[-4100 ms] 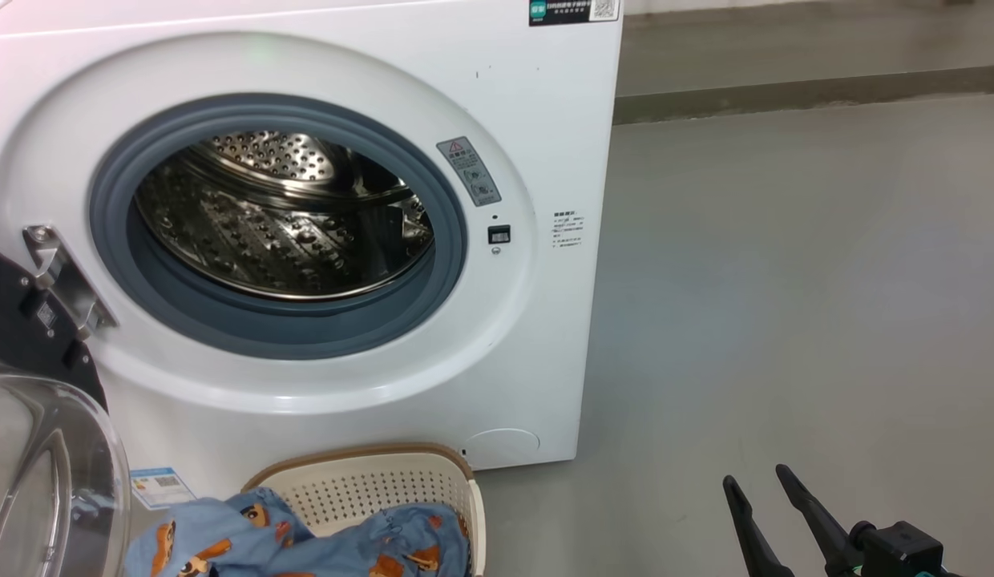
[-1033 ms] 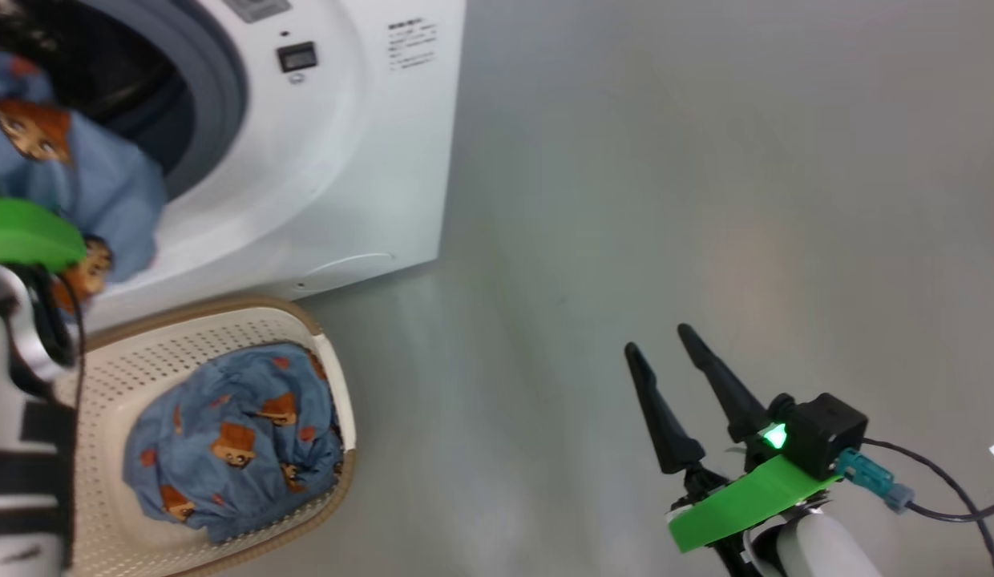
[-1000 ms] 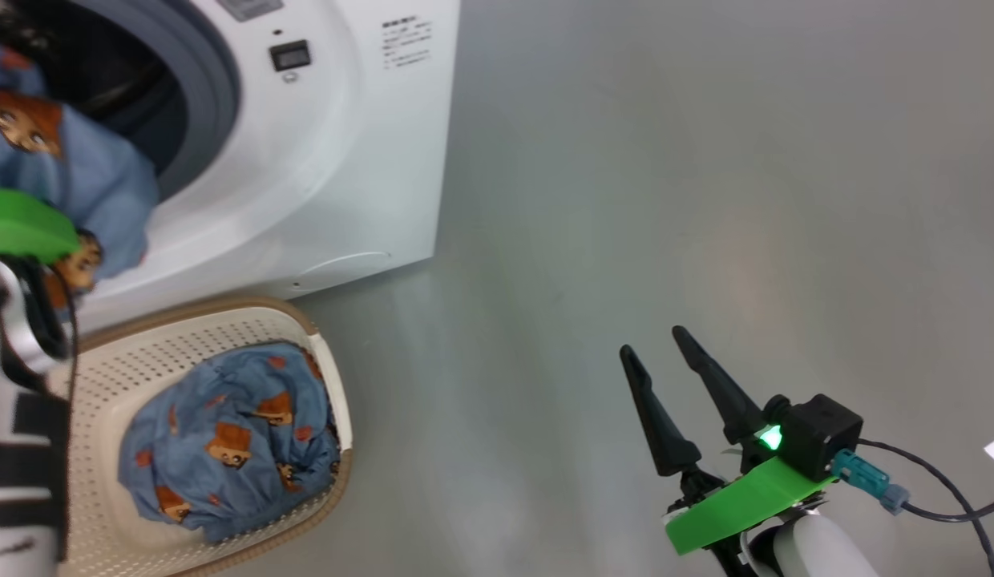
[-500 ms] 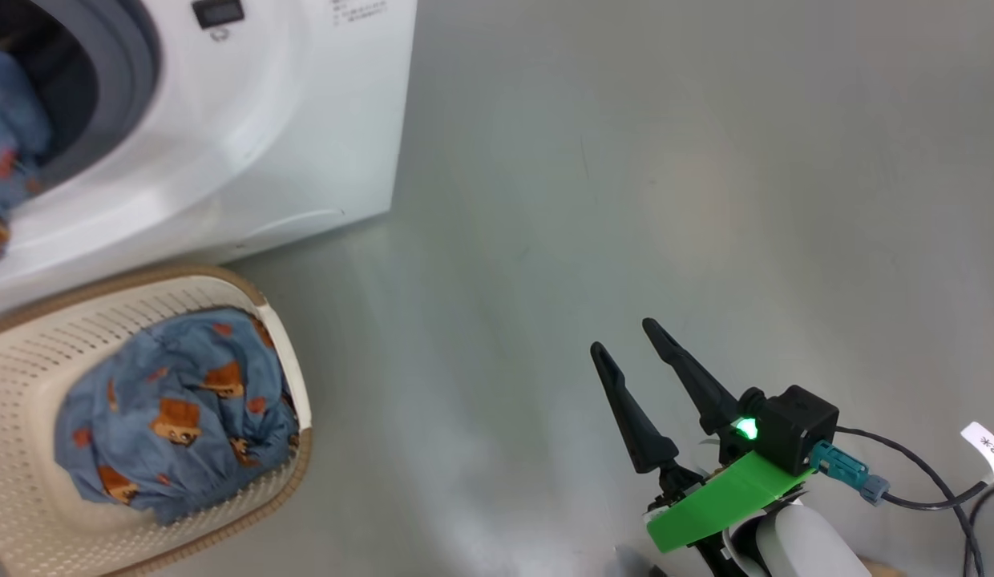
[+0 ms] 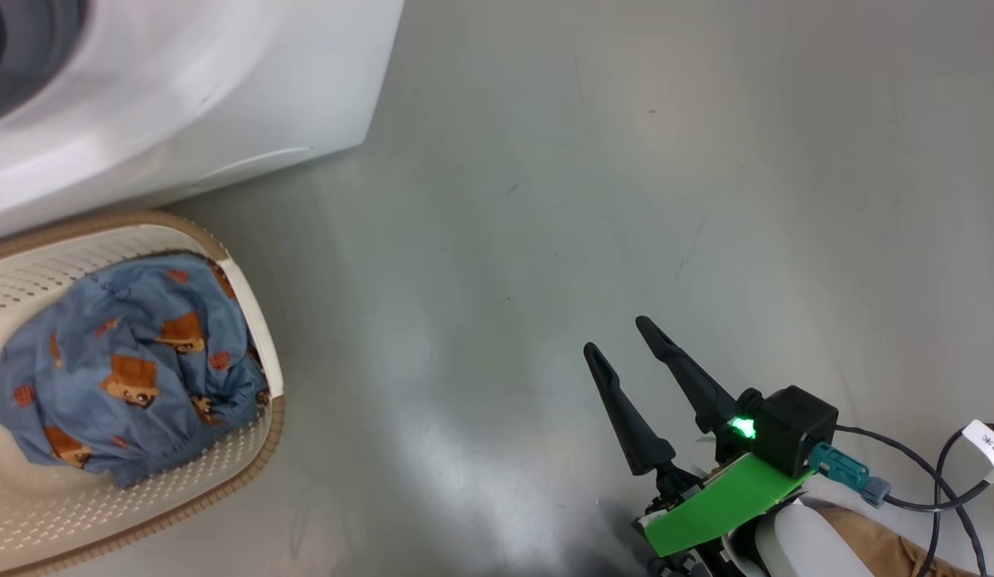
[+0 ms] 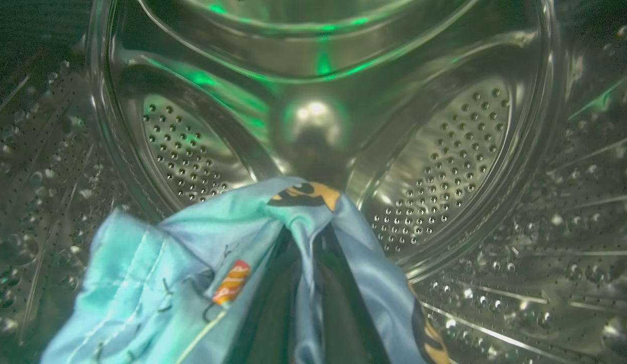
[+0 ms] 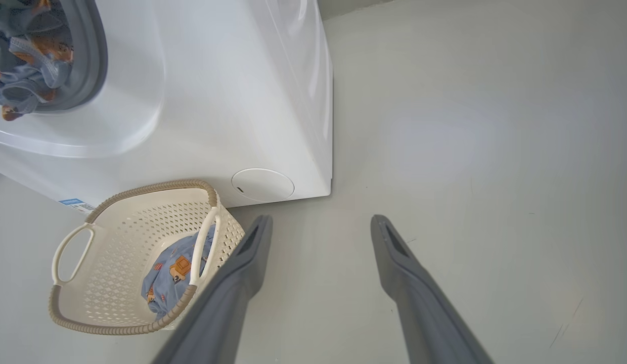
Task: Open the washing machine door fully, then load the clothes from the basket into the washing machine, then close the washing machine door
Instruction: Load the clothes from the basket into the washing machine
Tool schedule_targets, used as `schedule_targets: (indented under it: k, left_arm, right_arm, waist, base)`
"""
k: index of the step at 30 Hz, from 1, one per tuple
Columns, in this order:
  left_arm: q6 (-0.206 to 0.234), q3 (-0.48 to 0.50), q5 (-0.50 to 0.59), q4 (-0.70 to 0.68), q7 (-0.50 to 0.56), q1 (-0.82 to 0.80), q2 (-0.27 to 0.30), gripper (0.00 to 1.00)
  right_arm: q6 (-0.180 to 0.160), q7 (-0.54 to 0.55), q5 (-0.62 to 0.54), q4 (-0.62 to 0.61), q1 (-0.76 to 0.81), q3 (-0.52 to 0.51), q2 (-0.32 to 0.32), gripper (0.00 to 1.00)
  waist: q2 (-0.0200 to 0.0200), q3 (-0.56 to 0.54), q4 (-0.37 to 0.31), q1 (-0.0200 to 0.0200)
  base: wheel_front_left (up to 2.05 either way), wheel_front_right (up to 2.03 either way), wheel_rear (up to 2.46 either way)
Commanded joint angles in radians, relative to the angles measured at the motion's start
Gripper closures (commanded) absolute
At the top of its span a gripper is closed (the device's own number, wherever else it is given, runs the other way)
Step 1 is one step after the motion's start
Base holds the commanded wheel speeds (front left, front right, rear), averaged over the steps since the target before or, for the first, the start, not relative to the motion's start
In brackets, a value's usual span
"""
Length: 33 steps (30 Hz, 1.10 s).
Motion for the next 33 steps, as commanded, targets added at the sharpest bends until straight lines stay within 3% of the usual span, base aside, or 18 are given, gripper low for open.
schedule_targets:
  k: [1,7,15,16,17,18,19,33]
  left_arm:
    - [0.003,0.014,0.018,-0.035,-0.005,-0.014,0.039,1.0]
    - [0.011,0.023,0.067,-0.042,-0.005,-0.029,0.02,1.0]
    - [0.027,0.006,0.123,0.063,-0.005,-0.004,0.013,1.0]
    - [0.032,-0.002,0.134,0.073,-0.005,-0.003,0.014,0.72]
    - [0.035,-0.006,0.139,0.087,-0.005,-0.001,0.01,0.52]
    - [0.037,-0.011,0.144,0.1,-0.005,0.0,0.007,0.11]
    - [0.038,-0.013,0.145,0.107,-0.005,0.001,0.004,0.0]
    - [0.062,-0.019,0.136,0.234,-0.005,0.048,-0.051,0.0]
  right_arm:
    - [0.002,-0.005,0.01,-0.023,0.016,0.023,-0.008,0.0]
    - [0.002,-0.005,0.013,-0.02,0.015,0.022,-0.005,0.0]
    - [0.002,-0.005,0.015,-0.011,0.006,0.026,-0.002,0.0]
    - [0.002,-0.005,0.014,-0.01,0.006,0.026,-0.002,0.0]
    - [0.002,-0.005,0.013,-0.008,0.006,0.025,-0.003,0.0]
    - [0.002,-0.005,0.013,-0.007,0.007,0.026,-0.004,0.0]
    - [0.002,-0.005,0.013,-0.006,0.007,0.027,-0.004,0.0]
    - [0.002,-0.005,0.012,0.009,0.009,0.03,-0.014,0.0]
  waist:
    - [-0.0001,0.014,-0.003,-0.0001]
    - [-0.0001,0.027,0.001,-0.0001]
    - [-0.0001,0.013,0.02,-0.0001]
    - [-0.0001,0.01,0.023,-0.0001]
    - [-0.0001,0.004,0.028,-0.0001]
    - [-0.0001,-0.001,0.032,-0.0001]
    - [-0.0001,-0.006,0.036,-0.0001]
    - [-0.0001,-0.081,0.09,-0.0001]
  base:
    - [0.0,0.0,0.0]
    - [0.0,0.0,0.0]
    - [0.0,0.0,0.0]
    - [0.0,0.0,0.0]
    - [0.0,0.0,0.0]
    - [0.0,0.0,0.0]
    - [0.0,0.0,0.0]
    - [0.0,0.0,0.0]
